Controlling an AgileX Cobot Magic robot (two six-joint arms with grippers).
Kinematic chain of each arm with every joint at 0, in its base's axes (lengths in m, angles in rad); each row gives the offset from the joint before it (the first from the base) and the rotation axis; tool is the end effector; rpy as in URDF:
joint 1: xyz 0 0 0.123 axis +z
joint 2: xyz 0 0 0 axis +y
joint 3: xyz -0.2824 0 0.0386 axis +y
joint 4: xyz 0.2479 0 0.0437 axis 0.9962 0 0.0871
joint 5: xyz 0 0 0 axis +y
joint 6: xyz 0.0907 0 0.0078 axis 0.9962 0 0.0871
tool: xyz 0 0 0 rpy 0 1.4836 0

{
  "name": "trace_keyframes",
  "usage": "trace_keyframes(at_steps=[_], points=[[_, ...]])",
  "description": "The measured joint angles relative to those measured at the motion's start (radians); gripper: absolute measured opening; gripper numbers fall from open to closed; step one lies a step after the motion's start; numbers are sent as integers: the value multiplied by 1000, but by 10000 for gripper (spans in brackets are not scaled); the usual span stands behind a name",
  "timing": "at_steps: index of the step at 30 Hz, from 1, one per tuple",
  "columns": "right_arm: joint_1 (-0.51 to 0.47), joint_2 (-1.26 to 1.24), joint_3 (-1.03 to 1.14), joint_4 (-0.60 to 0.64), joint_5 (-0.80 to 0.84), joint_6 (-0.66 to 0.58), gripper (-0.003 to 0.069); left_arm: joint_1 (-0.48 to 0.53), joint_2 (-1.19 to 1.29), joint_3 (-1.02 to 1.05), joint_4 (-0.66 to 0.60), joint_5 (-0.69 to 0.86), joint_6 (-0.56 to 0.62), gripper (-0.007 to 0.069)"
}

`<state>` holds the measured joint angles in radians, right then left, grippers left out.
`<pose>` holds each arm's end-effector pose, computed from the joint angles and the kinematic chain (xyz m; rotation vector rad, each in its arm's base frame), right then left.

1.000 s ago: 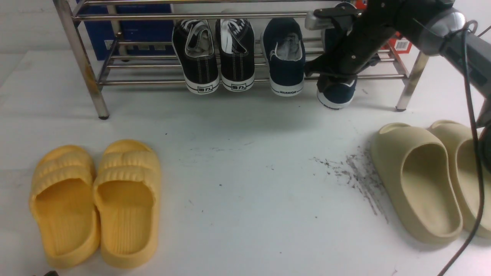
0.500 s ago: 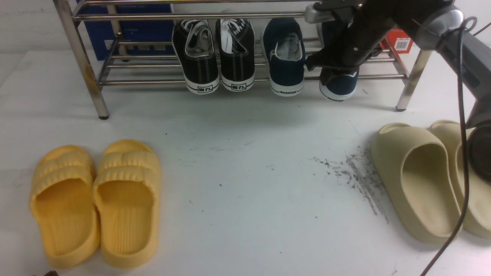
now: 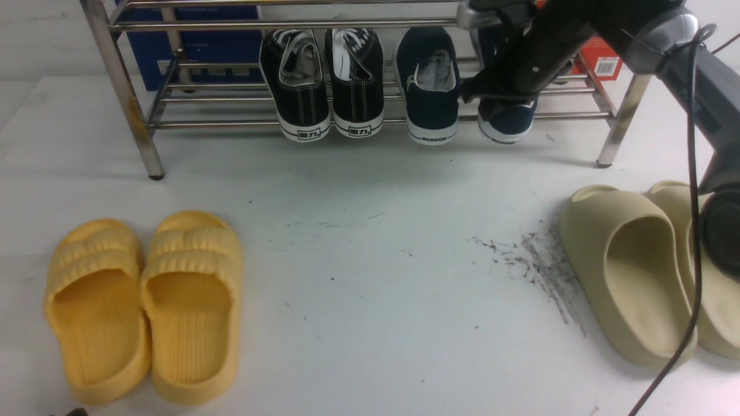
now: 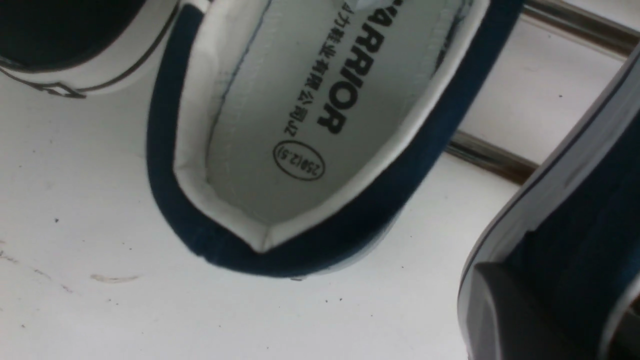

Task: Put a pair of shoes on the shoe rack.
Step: Use the right arm to put a shoe into the shoe rack

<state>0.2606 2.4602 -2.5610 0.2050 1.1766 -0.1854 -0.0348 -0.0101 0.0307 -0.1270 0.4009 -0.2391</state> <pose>0.5130 0.1545 0.2649 -0.5371 2.4961 0.3012 0.0517 -0.0063 0.1676 -0.2728 1.8944 -0.3116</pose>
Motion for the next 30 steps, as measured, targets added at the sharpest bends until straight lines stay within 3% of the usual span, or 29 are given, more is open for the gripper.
trace_keyframes(at_steps=[20,25,30], points=[[0,22,2,-1,-20,-18,52,0,0,0,0,0,0,237],[0,22,0,-2,-22,-18,77,0,0,0,0,0,0,237],[0,21,-2,-5,-40,-21,156,0,0,0,0,0,0,237]])
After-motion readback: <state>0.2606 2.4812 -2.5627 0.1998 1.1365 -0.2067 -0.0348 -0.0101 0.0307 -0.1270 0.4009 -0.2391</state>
